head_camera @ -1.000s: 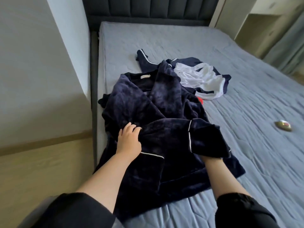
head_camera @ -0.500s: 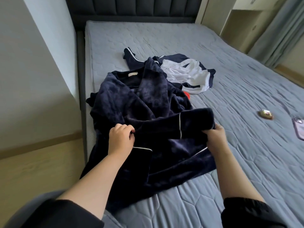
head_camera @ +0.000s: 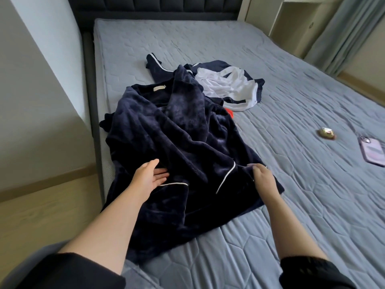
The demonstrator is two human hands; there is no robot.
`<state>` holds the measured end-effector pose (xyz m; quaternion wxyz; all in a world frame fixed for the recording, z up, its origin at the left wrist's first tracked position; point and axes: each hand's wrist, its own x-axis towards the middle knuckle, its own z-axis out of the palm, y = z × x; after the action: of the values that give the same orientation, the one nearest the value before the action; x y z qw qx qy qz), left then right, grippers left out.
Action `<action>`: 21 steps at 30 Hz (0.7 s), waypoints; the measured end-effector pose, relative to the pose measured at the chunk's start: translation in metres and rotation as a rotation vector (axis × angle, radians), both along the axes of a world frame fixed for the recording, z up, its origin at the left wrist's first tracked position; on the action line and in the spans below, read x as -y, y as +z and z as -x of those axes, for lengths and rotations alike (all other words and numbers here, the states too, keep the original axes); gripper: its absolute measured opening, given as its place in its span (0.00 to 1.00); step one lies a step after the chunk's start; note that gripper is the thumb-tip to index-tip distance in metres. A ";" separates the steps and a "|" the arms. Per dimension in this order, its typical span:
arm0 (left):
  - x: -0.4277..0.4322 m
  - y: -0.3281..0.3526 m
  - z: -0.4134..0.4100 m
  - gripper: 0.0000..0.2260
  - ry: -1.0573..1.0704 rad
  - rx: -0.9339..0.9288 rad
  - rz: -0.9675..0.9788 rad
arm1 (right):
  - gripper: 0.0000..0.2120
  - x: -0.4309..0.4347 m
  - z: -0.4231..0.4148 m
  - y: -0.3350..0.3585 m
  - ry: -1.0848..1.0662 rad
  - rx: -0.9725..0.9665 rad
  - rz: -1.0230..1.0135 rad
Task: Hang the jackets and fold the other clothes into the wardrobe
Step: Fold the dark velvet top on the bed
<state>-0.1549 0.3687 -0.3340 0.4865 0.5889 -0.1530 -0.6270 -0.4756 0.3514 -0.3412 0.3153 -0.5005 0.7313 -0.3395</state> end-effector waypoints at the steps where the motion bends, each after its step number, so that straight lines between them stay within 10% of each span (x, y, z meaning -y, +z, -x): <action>1: 0.000 -0.001 -0.001 0.12 0.020 -0.158 0.019 | 0.14 0.004 -0.001 0.001 -0.068 0.150 -0.038; 5: 0.003 0.000 -0.001 0.21 0.003 -0.451 0.071 | 0.22 0.009 0.003 0.007 -0.041 0.437 -0.261; 9: 0.006 0.003 0.006 0.11 -0.002 -0.419 0.078 | 0.07 0.010 0.001 0.003 0.335 -0.009 -0.190; 15: 0.008 0.003 0.010 0.04 0.107 -0.407 0.010 | 0.09 0.016 0.025 0.010 -0.401 0.251 0.156; 21: 0.004 0.002 0.011 0.05 0.109 -0.439 0.003 | 0.25 0.008 0.009 -0.006 -0.216 0.342 -0.179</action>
<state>-0.1658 0.3644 -0.3322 0.5424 0.4449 -0.0123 -0.7125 -0.4850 0.3429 -0.3476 0.4398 -0.3244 0.7438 -0.3849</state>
